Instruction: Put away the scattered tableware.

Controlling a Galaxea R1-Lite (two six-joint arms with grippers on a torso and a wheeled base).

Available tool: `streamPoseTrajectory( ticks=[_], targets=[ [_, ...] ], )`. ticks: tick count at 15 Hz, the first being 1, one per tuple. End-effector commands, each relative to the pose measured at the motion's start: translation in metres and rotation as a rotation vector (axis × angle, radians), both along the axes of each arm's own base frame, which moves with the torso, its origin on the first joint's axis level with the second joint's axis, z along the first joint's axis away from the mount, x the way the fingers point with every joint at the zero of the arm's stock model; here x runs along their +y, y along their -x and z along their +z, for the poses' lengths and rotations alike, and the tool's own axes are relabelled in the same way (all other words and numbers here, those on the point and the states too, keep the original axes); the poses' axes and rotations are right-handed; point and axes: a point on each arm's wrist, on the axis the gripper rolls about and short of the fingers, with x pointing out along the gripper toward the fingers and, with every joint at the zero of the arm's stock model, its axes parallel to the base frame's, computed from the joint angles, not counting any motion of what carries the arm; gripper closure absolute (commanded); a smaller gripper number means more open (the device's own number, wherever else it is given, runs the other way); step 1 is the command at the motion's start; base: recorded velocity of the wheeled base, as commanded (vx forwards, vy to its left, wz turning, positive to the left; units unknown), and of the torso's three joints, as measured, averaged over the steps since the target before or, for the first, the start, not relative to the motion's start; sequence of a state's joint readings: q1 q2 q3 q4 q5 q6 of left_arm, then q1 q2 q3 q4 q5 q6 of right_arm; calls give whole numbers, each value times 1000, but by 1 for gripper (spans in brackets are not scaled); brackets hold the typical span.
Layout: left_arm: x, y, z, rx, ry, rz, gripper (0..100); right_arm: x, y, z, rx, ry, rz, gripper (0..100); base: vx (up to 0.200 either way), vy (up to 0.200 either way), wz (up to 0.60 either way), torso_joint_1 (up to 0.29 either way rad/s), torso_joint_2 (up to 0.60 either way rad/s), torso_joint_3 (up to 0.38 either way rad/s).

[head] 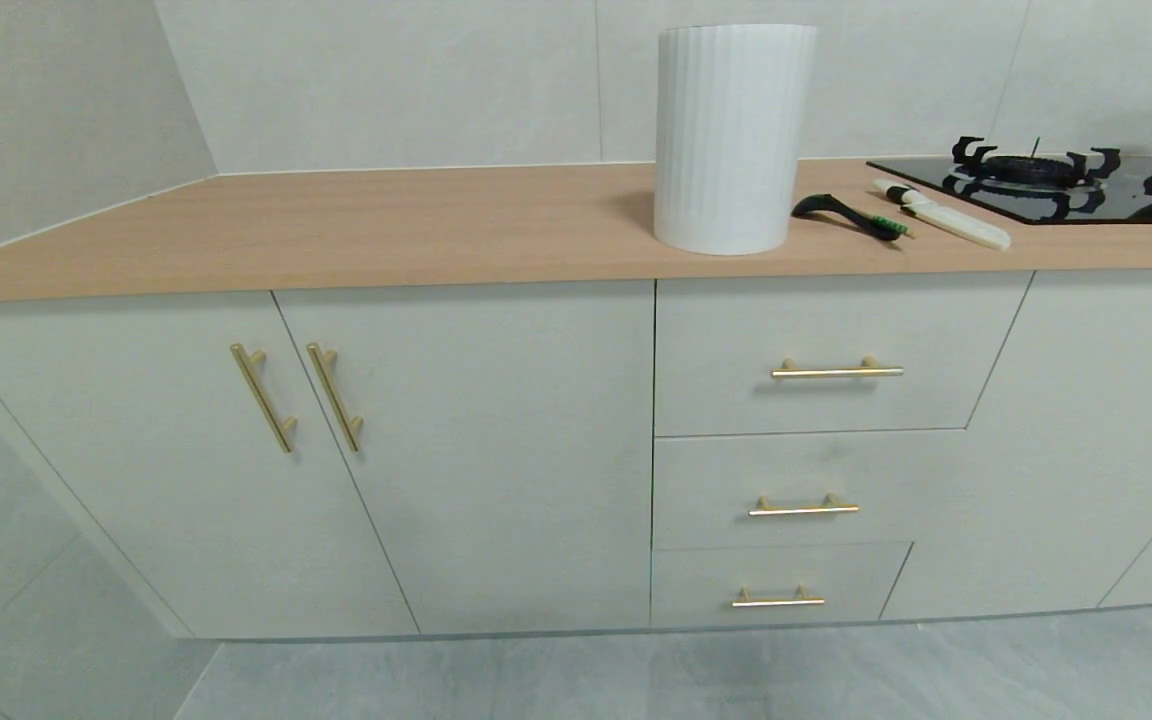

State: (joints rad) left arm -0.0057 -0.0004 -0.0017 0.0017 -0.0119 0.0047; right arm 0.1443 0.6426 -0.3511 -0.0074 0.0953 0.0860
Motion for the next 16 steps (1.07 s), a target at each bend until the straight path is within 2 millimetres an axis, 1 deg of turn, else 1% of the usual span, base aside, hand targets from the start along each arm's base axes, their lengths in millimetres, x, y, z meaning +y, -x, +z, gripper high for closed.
streamPoseTrajectory(
  ticks=[1,2,3,4,6,7,8,9,10,11,13,14,15,16],
  targets=[
    [0,0,0,0,0,-1,0,6,-37,11,109,32,31,0,0,0,0,0,0,0],
    [0,0,0,0,0,-1,0,10,-58,19,145,37,52,0,0,0,0,0,0,0],
    [0,0,0,0,0,-1,0,12,-66,21,157,43,57,0,0,0,0,0,0,0],
    [0,0,0,0,0,-1,0,17,-93,22,214,63,74,0,0,0,0,0,0,0],
    [0,0,0,0,0,-1,0,29,-134,14,272,85,109,0,0,0,0,0,0,0],
    [0,0,0,0,0,-1,0,33,-150,11,287,90,110,0,0,0,0,0,0,0],
    [0,0,0,0,0,-1,0,41,-177,7,299,104,123,0,0,0,0,0,0,0],
    [0,0,0,0,0,-1,0,46,-194,3,312,109,127,0,0,0,0,0,0,0],
    [0,0,0,0,0,-1,0,49,-205,1,322,112,130,0,0,0,0,0,0,0],
    [0,0,0,0,0,-1,0,54,-224,-8,352,118,132,0,0,0,0,0,0,0],
    [0,0,0,0,0,-1,0,57,-240,-24,388,118,132,0,0,0,0,0,0,0],
    [0,0,0,0,-1,-1,0,61,-253,-41,392,119,130,0,0,0,0,0,0,0],
    [0,0,0,0,0,-1,0,65,-263,-54,387,122,125,0,0,0,0,0,0,0],
    [0,0,0,0,-1,-1,0,67,-273,-73,407,137,108,0,0,0,0,0,0,0]
  ],
)
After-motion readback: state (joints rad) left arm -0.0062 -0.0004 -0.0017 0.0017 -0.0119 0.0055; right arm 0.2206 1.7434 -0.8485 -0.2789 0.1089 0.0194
